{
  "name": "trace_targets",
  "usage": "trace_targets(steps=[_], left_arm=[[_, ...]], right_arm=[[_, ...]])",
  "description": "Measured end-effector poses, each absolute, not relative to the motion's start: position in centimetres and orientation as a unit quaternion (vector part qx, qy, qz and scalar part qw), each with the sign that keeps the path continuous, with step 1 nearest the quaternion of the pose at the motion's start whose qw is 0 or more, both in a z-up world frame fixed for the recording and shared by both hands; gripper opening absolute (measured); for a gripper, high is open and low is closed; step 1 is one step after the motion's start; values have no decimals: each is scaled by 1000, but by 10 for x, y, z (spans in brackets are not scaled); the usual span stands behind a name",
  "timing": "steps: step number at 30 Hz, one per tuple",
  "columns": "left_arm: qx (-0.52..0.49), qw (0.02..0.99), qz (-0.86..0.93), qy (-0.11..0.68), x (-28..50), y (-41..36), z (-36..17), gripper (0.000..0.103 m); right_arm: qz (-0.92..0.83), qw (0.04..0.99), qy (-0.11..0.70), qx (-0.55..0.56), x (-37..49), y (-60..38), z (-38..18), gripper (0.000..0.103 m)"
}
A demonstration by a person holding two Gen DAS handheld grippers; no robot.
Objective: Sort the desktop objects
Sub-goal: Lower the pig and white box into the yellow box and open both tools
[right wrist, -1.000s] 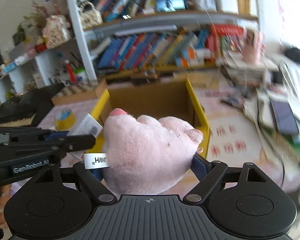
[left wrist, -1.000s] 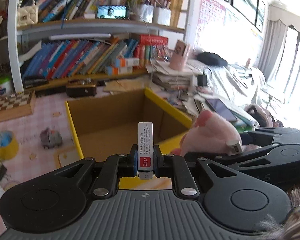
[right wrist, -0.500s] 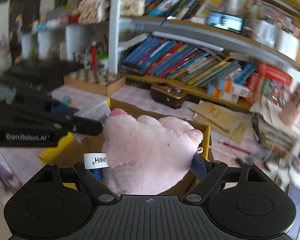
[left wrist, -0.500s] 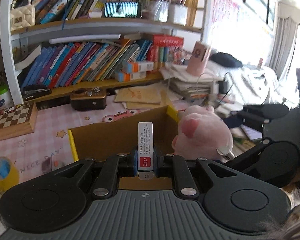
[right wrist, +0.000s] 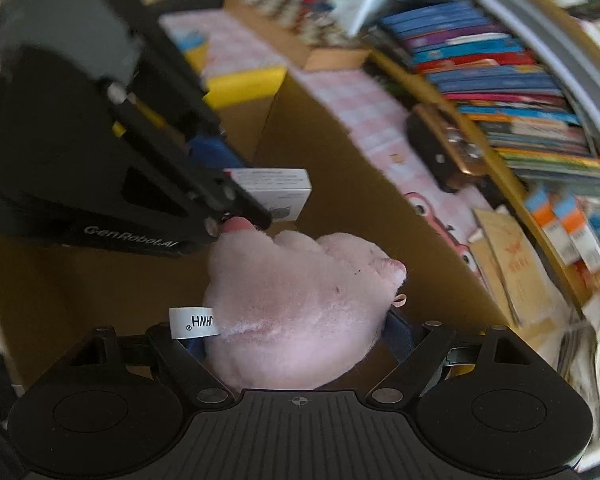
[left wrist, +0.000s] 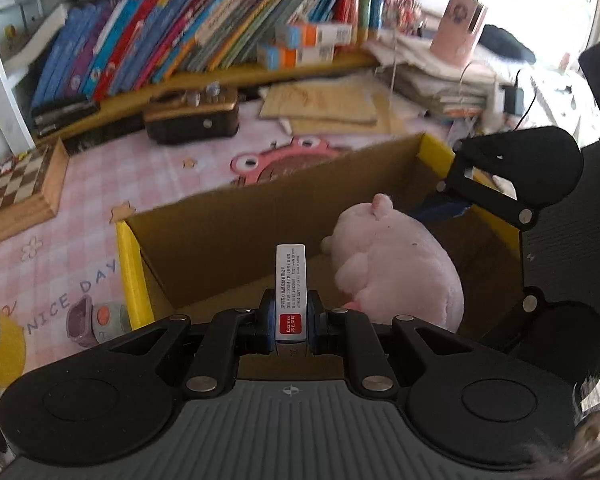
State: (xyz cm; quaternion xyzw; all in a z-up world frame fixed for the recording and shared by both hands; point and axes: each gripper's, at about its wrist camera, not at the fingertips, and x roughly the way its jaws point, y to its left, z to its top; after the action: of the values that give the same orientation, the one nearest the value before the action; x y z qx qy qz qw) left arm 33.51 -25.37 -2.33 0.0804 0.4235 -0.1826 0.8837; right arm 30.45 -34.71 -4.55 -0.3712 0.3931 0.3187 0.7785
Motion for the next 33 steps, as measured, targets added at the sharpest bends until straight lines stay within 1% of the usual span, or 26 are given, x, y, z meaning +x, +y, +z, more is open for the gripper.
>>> trace_targets(steps=[4, 10, 12, 13, 15, 16, 17, 21, 26, 29, 31, 32, 33], left_arm=[[85, 874, -187, 439, 340, -256, -27, 13], [100, 865, -192, 454, 342, -260, -30, 14], [99, 870, -189, 446, 341, -259, -28, 21], [99, 874, -184, 438, 339, -258, -26, 29], [97, 883, -185, 420, 334, -256, -21, 38], [96, 887, -186, 412, 330, -256, -18, 51], [94, 891, -189, 402, 327, -255, -14, 60], [98, 901, -209, 367, 308, -254, 5, 66], [79, 919, -205, 328, 285, -244, 30, 77], [67, 930, -198, 302, 269, -236, 47, 84], [63, 938, -187, 283, 257, -230, 56, 86], [62, 942, -179, 277, 252, -228, 60, 90], [58, 946, -170, 269, 247, -225, 63, 92]], right_arm=[[327, 749, 408, -407, 312, -340, -63, 86], [337, 741, 417, -404, 317, -340, -62, 87], [338, 744, 419, -396, 319, -342, -61, 89], [338, 745, 419, -394, 320, -343, -60, 89], [340, 748, 416, -390, 319, -344, -57, 89], [341, 750, 412, -389, 317, -345, -55, 90], [343, 753, 406, -388, 315, -346, -51, 90], [344, 776, 383, -364, 304, -356, -27, 90], [332, 821, 345, -310, 286, -373, 12, 90], [316, 851, 320, -269, 276, -382, 33, 90], [301, 870, 312, -235, 270, -388, 45, 91], [293, 879, 309, -215, 264, -391, 50, 92], [286, 887, 305, -199, 262, -393, 54, 94]])
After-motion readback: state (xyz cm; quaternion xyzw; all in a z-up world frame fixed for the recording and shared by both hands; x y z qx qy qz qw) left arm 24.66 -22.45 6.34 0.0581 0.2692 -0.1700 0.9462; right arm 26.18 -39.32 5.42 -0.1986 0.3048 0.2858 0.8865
